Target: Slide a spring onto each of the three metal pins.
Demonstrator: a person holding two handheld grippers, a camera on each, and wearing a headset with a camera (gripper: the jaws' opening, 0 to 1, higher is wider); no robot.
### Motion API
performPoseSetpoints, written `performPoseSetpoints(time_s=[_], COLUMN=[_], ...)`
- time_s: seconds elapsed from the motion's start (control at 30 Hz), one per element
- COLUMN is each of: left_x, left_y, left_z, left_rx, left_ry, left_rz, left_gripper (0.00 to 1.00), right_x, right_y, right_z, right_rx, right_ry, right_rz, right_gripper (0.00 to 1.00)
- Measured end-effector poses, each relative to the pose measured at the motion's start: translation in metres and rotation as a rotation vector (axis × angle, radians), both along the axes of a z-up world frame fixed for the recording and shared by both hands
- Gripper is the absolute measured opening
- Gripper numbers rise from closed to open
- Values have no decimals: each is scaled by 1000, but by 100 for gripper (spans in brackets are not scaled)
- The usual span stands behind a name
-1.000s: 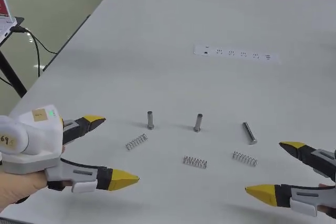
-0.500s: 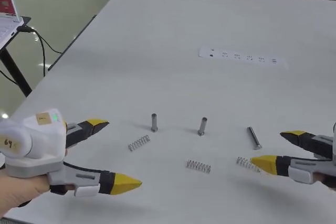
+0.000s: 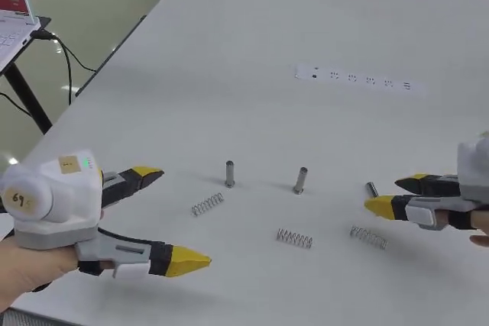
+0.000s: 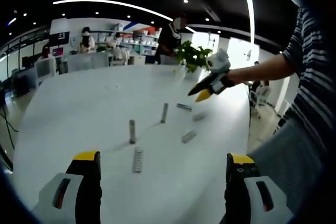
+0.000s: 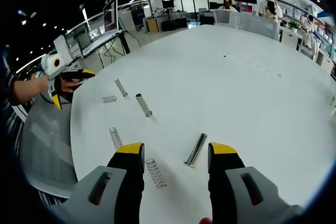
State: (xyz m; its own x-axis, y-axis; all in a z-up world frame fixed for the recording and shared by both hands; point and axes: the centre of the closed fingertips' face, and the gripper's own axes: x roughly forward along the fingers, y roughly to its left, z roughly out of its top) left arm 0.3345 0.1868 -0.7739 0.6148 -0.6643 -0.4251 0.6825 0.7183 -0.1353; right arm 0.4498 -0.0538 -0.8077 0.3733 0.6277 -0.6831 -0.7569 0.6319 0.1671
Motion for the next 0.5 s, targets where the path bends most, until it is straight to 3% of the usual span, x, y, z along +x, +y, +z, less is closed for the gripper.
performPoseSetpoints(time_s=[0.07,0.23,0.4,0.5], left_x=[0,-2,-4,-4], left_y=[0,-2,-3,-2], left_z=[0,-2,-2,-2], left_rx=[-2,0,0,1], left_ry=[2,5,7,9], left_rz=[-1,-5,-8,-7], left_gripper=[97,97,96,96], right_x=[5,19,24,27], right_y=[-2,-1,3,2], right_z=[-4,-9,-15,-23], right_rx=[-24,-4,2,-39], right_ry=[12,53,80,80], right_rz=[-18,-95,-121,-127], right_gripper=[44,41,37,35])
